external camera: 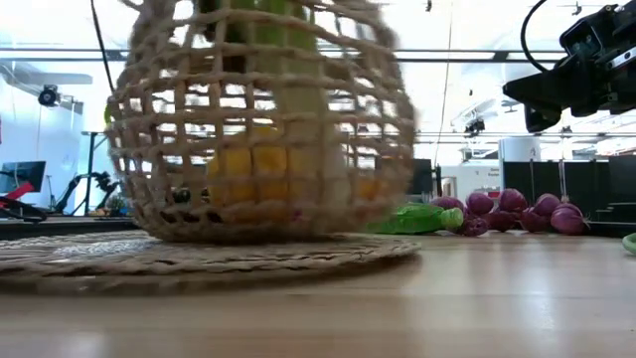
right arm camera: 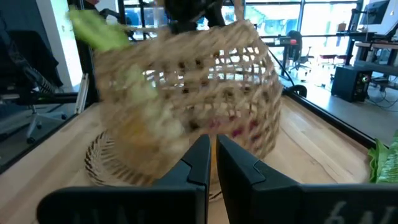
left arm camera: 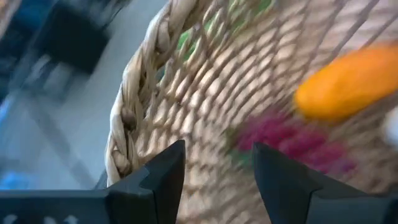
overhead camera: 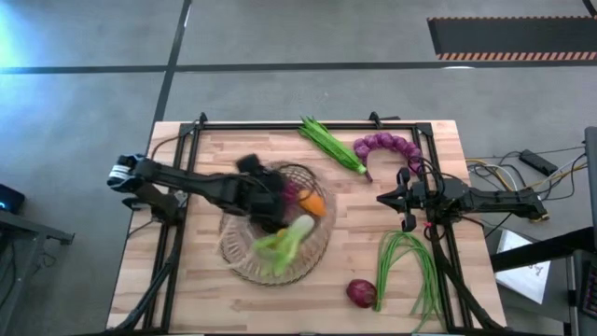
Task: Build produce basket
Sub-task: Adjust the basket
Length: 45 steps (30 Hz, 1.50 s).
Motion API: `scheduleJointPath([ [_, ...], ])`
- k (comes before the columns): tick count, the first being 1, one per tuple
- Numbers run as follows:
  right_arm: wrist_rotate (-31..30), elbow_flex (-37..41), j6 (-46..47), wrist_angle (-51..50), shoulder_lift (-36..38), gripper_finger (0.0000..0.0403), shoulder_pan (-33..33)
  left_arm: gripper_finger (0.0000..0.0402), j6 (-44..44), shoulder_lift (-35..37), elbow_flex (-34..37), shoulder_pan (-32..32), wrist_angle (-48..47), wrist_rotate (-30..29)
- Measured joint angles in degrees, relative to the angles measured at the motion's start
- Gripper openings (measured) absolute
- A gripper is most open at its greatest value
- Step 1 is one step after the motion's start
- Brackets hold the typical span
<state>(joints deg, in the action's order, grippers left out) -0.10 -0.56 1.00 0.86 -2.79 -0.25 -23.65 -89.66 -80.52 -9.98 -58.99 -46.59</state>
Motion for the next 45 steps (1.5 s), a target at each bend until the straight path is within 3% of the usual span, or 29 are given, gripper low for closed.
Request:
scheduleJointPath([
  [5, 0.0, -0.02, -0.04, 0.0, 0.0, 0.0018, 0.02, 0.0169, -11.61, 5.73, 4.11, 0.07, -11.74, -1.94],
  [15, 0.0, -0.02, -0.03, 0.0, 0.02, 0.0018, 0.0, 0.0169, -13.26, 14.8, 5.46, 0.07, -9.07, 1.03],
  [20, 0.0, -0.01, -0.08, 0.0, 0.04, 0.0018, 0.02, 0.0169, -3.09, 15.47, 2.39, -0.67, 3.24, 3.43],
  [25, 0.0, 0.0, -0.08, 0.0, 0.02, 0.0018, 0.01, 0.0169, 14.03, 14.29, 2.19, -2.64, 29.83, 7.51],
  [30, 0.0, 0.0, -0.08, 0.0, 0.02, 0.0018, 0.01, 0.0169, 27.1, 7.11, 2.41, -5.62, 50.41, 13.04],
  [37, 0.0, -0.02, 0.06, 0.0, 0.02, 0.0018, 0.0, 0.0169, 27.61, -4.26, 2.46, -10.49, 54.62, 11.96],
  [45, 0.0, 0.0, -0.01, 0.0, 0.0, 0.0018, 0.02, 0.0169, 19.69, -8.83, 2.57, -20.63, 53.61, -0.39],
])
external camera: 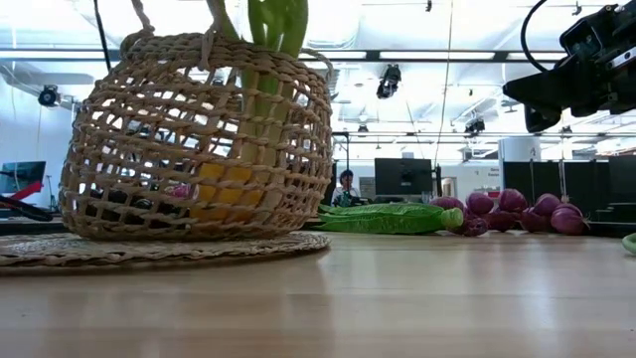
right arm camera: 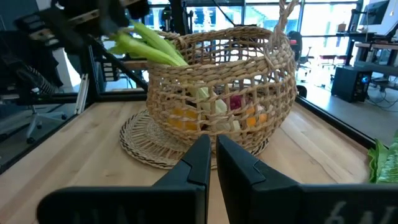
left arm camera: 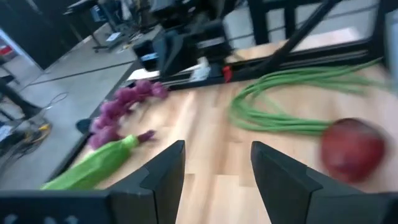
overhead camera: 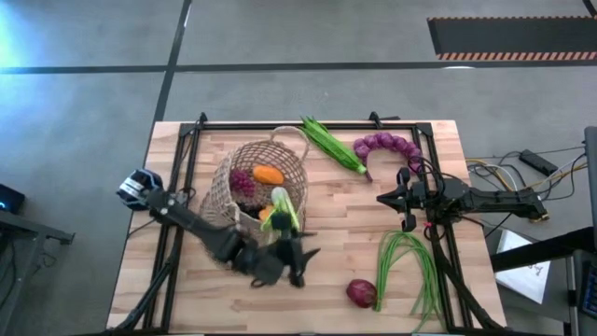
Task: Build produce basket
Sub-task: Adjust the basket
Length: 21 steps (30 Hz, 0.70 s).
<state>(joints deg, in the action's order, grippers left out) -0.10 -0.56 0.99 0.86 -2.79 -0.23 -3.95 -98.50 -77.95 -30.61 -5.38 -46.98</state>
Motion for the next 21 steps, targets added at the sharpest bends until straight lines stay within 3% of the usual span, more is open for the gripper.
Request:
scheduleJointPath([
  [7, 0.0, -0.01, -0.21, 0.02, 0.0, 0.0018, 0.0, 0.0169, -7.58, 1.5, 0.54, -8.91, -1.52, -0.84],
  [16, -0.24, 0.0, -17.47, 0.59, -0.02, 0.0018, 0.0, 0.0169, -20.15, 1.64, 8.49, -13.75, -5.29, -8.59],
  [21, -0.08, 0.0, -11.59, 1.02, 0.0, 0.0018, 0.0, 0.0169, -26.52, 1.84, 14.31, -13.64, -5.6, -10.74],
])
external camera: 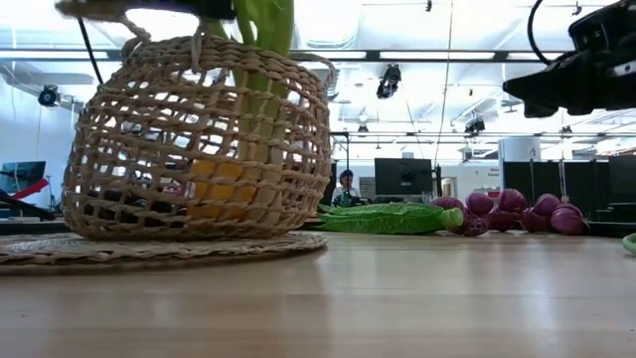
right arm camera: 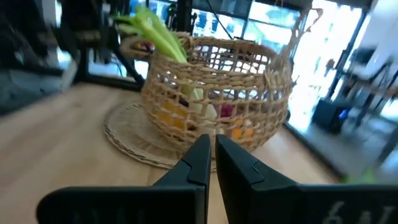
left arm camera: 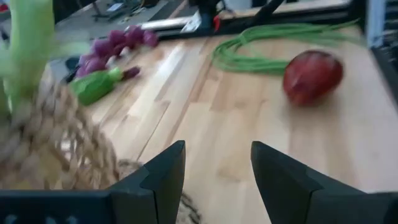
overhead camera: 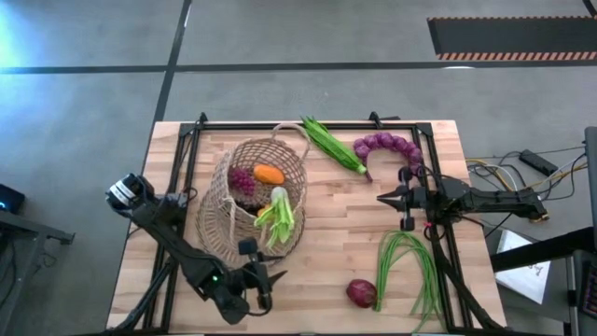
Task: Build produce basket
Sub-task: Adjust the basket, then put the green beans into the basket
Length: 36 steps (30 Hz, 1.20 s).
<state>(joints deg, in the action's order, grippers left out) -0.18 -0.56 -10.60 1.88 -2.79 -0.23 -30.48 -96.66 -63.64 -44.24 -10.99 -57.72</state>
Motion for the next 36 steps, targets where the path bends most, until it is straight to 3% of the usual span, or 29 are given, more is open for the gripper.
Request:
scheduleJointPath([
  [5, 0.0, 0.0, 19.33, 0.56, -0.02, 0.0018, 0.0, 0.0169, -5.21, 0.02, 3.84, 0.63, 0.1, -2.64],
  [9, 0.04, 0.0, 27.46, 2.52, -0.02, 0.0018, 0.0, 0.0169, -5.74, 0.06, 4.13, 0.92, 1.07, -2.77],
  [19, 2.64, -0.25, 34.04, 11.64, -4.95, 0.0018, -3.05, 0.0169, 22.81, 0.37, 2.23, 1.13, 21.79, -3.15],
  [27, -3.11, -13.26, 33.4, 0.09, -21.34, 0.0018, -12.19, 0.0169, 27.84, 2.44, 1.62, 1.11, 24.39, -3.14],
  [36, -7.59, -36.62, 38.25, -29.71, -41.98, 0.0018, -18.14, 0.0169, 27.46, 2.32, 2.49, -0.8, 23.61, -3.06],
])
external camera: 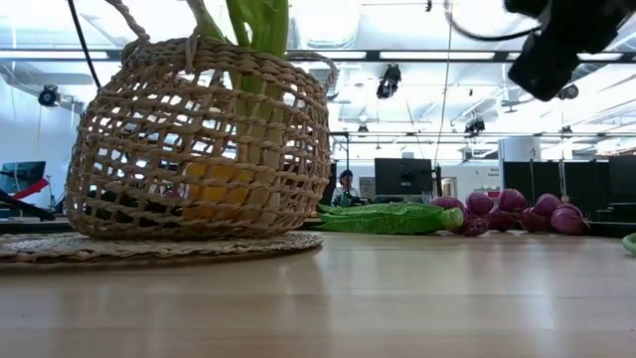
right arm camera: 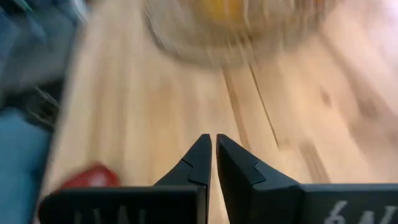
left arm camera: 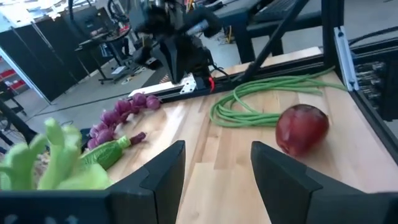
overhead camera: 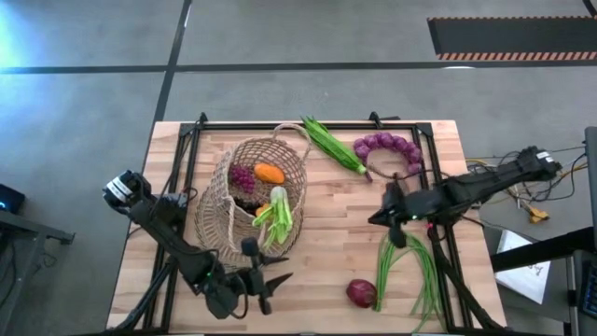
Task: Build produce basket
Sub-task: Put the green beans into the basket
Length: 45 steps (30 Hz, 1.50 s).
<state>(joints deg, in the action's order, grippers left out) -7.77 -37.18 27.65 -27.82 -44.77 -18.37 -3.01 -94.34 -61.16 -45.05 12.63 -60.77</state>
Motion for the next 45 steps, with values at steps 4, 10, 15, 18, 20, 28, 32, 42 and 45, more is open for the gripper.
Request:
scheduleJointPath([
  [4, 0.24, -7.24, 3.91, -12.22, -7.83, 0.0033, -1.44, 0.0169, -3.31, -0.01, 1.97, -0.74, 0.07, 0.06],
  [10, 4.82, -14.1, 9.75, -24.97, -17.68, 0.0103, -3.31, 0.0169, -8.67, -0.23, 5.24, -0.88, 0.15, 0.13],
  [15, 9.78, -15.68, 14.02, -32.3, -23.02, 0.0172, -5.04, 0.0169, -11.53, -0.25, 7.61, -0.88, 0.68, 0.15],
  [18, 11.66, -14.71, 17.22, -36.35, -25.19, 0.0207, -6.16, 0.0169, -13.1, -0.25, 8.22, -0.86, 0.64, 0.14],
  [20, 12.89, -13.91, 18.95, -37.84, -26.14, 0.023, -7.01, 0.0169, -13.16, -0.25, 8.4, -0.86, 0.49, 0.14],
  [28, 15.73, -9.14, 21.34, -38.1, -30.28, 0.0295, -9.57, 0.0169, -13.22, -0.25, 8.71, -0.82, 0.7, 0.11],
  [32, 15.72, -7.12, 21.43, -37.98, -32.9, 0.0304, -10.35, 0.0169, -13.24, -0.25, 8.79, -0.82, 0.73, 0.11],
  [42, 13.79, -5.65, 12.47, -34.6, -42.44, 0.0277, -11.16, 0.0169, -13.37, -0.25, 9.06, -0.82, 3.27, 0.25],
  [45, 13.8, -5.62, 9.82, -32.95, -44.02, 0.0257, -11.66, 0.0169, -13.37, -0.25, 9.06, -0.82, 3.8, 0.42],
])
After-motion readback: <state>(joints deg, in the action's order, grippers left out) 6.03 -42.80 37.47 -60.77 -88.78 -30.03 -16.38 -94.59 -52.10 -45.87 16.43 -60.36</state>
